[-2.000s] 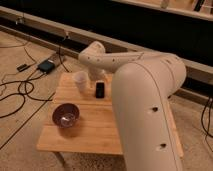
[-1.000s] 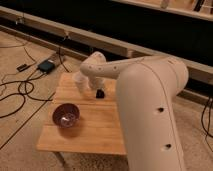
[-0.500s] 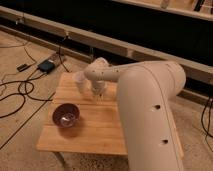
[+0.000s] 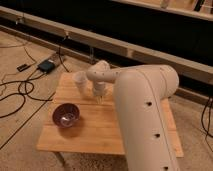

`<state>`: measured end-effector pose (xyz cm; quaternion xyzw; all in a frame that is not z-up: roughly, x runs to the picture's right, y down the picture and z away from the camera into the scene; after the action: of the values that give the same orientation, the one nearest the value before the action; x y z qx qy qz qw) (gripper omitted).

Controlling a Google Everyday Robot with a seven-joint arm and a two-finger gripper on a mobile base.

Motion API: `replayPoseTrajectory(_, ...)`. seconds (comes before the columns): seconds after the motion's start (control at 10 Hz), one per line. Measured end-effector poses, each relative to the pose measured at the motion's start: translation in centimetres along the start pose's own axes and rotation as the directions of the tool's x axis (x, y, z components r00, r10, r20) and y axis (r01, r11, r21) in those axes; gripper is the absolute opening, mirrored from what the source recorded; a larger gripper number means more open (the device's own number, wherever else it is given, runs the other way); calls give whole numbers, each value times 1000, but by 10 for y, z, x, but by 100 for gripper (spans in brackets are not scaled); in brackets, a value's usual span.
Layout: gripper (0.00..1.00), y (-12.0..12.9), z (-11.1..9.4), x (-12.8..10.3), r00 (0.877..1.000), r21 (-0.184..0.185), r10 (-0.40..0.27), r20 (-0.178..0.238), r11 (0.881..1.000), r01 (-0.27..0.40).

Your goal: Push the eraser across the table

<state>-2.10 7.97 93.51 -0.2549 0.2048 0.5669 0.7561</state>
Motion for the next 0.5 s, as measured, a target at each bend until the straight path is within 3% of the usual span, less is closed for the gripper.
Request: replayPoseTrajectory(0.5, 10, -4, 21, -15, 1000, -15, -3, -28, 1000, 3)
